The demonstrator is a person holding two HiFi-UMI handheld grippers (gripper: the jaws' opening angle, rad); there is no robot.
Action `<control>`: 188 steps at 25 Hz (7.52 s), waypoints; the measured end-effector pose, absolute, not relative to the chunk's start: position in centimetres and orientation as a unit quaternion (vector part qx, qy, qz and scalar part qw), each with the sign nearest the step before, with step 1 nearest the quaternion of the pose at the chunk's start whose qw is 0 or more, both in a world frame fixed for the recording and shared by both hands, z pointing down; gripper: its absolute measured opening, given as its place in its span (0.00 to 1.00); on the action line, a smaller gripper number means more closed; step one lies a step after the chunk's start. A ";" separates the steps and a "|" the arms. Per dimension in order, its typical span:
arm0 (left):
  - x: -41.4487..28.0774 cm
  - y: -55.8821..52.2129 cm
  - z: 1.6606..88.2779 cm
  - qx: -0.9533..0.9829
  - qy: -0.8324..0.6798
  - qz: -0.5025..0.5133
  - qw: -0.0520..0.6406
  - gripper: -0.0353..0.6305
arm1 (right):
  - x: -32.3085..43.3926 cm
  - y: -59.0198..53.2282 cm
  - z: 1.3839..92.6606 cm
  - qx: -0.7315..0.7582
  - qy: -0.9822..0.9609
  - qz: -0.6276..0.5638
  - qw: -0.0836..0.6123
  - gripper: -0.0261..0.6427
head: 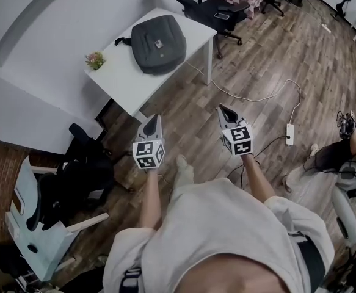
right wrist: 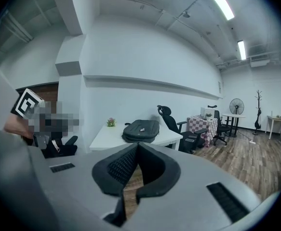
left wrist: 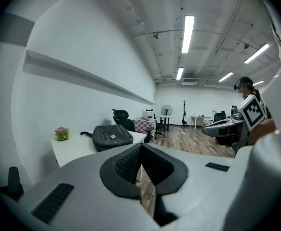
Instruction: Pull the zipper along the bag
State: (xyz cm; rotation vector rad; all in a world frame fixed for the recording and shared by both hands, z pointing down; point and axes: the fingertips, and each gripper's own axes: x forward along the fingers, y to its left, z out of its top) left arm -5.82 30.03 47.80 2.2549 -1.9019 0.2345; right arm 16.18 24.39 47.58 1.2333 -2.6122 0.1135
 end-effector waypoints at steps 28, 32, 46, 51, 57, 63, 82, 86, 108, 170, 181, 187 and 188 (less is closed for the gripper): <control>-14.7 -2.4 48.2 0.826 -0.550 0.074 0.094 0.09 | 6.1 -1.9 47.4 0.495 -0.854 0.052 0.150 0.06; -15.5 -5.6 49.0 0.835 -0.535 0.080 0.097 0.09 | 5.4 -4.3 48.1 0.506 -0.846 0.055 0.157 0.06; -15.7 -11.4 52.7 0.831 -0.527 0.128 0.125 0.09 | 4.5 -11.4 52.1 0.479 -0.854 0.097 0.179 0.06; -15.5 -13.6 53.5 0.817 -0.542 0.145 0.133 0.09 | 4.1 -15.5 53.1 0.445 -0.870 0.105 0.185 0.06; -14.7 -13.4 55.0 0.802 -0.549 0.195 0.130 0.09 | 3.9 -18.5 55.0 0.399 -0.888 0.122 0.195 0.06; -13.2 -12.0 57.0 0.798 -0.524 0.277 0.109 0.09 | 3.6 -20.4 57.0 0.355 -0.902 0.136 0.205 0.06; -10.2 -8.4 66.9 0.808 -0.302 0.506 -0.002 0.33 | 0.5 -21.8 63.4 0.297 -0.909 0.129 0.263 0.06; -10.0 -8.1 67.6 0.810 -0.272 0.519 -0.012 0.26 | -0.7 -21.9 64.9 0.281 -0.907 0.126 0.286 0.18; -10.0 -8.1 67.5 0.823 -0.252 0.508 0.005 0.20 | -6.7 -30.2 69.3 0.198 -0.904 0.008 0.380 0.29; -7.4 -9.9 67.8 0.837 -0.314 0.440 0.082 0.21 | -3.0 -12.6 71.6 0.198 -0.797 -0.023 0.570 0.07; -14.0 -7.1 66.5 0.809 -0.253 0.529 -0.049 0.43 | -0.9 -15.5 71.2 0.186 -0.800 -0.035 0.569 0.07; -15.4 -7.4 67.5 0.805 -0.227 0.546 -0.053 0.44 | -0.6 -16.0 71.2 0.183 -0.802 -0.036 0.568 0.07; -15.0 -7.6 67.6 0.806 -0.228 0.544 -0.053 0.43 | -0.4 -16.4 71.3 0.186 -0.801 -0.036 0.569 0.07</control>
